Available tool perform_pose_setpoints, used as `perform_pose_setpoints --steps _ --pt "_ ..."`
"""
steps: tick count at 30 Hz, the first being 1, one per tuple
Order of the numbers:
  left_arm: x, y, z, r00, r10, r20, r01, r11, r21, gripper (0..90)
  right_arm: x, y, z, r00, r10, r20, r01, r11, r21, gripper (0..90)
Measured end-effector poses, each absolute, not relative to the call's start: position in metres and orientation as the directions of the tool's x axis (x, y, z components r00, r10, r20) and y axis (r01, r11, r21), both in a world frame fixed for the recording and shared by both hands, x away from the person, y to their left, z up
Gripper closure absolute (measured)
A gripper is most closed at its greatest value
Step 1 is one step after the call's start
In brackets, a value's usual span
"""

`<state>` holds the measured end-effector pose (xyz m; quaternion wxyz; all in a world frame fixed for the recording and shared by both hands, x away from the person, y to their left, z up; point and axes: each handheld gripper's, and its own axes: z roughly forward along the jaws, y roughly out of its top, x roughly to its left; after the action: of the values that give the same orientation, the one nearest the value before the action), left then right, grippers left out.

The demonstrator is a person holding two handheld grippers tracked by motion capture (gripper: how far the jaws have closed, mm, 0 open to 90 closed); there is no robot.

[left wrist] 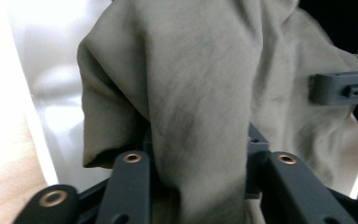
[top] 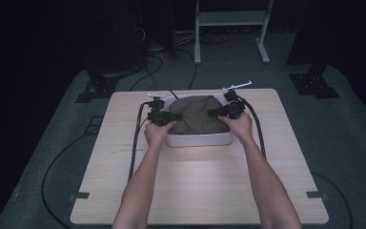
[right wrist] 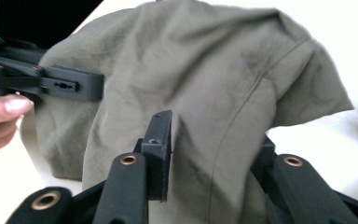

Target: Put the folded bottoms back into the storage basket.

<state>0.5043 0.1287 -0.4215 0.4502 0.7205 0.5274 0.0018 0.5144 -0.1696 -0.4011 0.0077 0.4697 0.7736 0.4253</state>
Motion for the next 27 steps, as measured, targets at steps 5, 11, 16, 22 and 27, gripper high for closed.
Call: perform_pose_setpoints --steps 5,11,16,22,27 --pt "0.503 0.132 -0.413 0.431 0.779 -0.455 0.736 -0.013 0.676 56.6 0.513 -0.178 -0.397 -0.554 0.749 0.363 0.711 0.199 0.674 58.9" --pt "0.502 0.141 -0.406 0.422 0.778 -0.466 0.725 0.019 0.688 55.6 0.512 -0.187 -0.392 -0.545 0.765 0.343 0.705 0.197 0.681 58.2" --pt "0.500 0.149 -0.401 0.413 0.779 -0.473 0.720 0.040 0.693 55.2 0.509 -0.197 -0.386 -0.535 0.774 0.338 0.700 0.182 0.691 57.9" --pt "0.498 0.159 -0.394 0.405 0.767 -0.497 0.707 0.082 0.703 55.2 0.506 -0.210 -0.379 -0.524 0.785 0.332 0.692 0.165 0.703 58.5" --pt "0.495 0.161 -0.389 0.411 0.760 -0.503 0.702 0.088 0.707 55.4 0.504 -0.212 -0.377 -0.530 0.777 0.340 0.690 0.162 0.706 60.5"
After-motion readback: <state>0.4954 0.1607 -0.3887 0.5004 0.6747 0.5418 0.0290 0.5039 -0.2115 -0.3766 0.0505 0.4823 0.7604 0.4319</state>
